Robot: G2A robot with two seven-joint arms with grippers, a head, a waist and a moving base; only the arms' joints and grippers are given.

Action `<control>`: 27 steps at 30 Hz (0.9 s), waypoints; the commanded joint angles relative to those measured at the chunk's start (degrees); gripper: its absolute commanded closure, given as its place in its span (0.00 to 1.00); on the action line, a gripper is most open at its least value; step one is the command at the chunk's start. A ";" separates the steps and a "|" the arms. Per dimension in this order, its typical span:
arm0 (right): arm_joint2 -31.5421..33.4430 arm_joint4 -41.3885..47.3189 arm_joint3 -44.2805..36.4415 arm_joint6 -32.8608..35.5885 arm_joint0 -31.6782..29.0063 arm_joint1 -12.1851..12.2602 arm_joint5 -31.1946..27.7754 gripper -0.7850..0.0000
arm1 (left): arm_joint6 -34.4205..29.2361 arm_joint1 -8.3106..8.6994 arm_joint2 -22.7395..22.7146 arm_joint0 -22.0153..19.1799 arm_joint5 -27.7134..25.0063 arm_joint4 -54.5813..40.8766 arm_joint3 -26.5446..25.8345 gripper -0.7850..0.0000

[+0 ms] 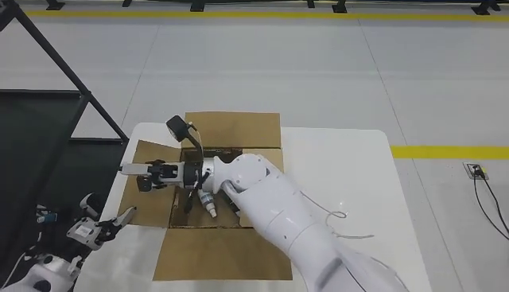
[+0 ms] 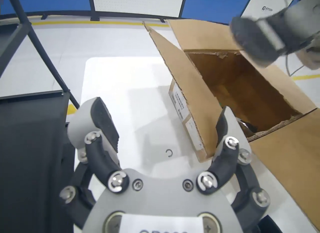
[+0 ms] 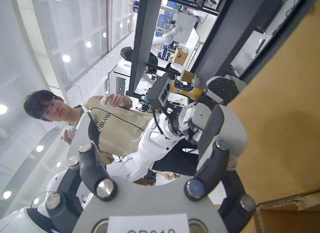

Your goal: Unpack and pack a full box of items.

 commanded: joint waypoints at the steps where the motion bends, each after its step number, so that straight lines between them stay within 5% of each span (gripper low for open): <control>1: 0.96 0.36 -0.42 0.57 0.55 0.54 -1.57 0.00 | -1.05 -0.02 0.75 -0.67 1.05 1.19 1.13 0.00; 11: 7.02 2.08 -3.30 5.20 0.94 5.28 -5.38 0.00 | -5.22 -0.33 8.19 -8.43 5.28 7.71 7.38 0.00; 27: 16.45 -3.58 -20.38 6.25 -8.51 14.04 -3.85 0.00 | -8.50 -0.94 15.87 -16.15 5.63 12.30 11.96 0.00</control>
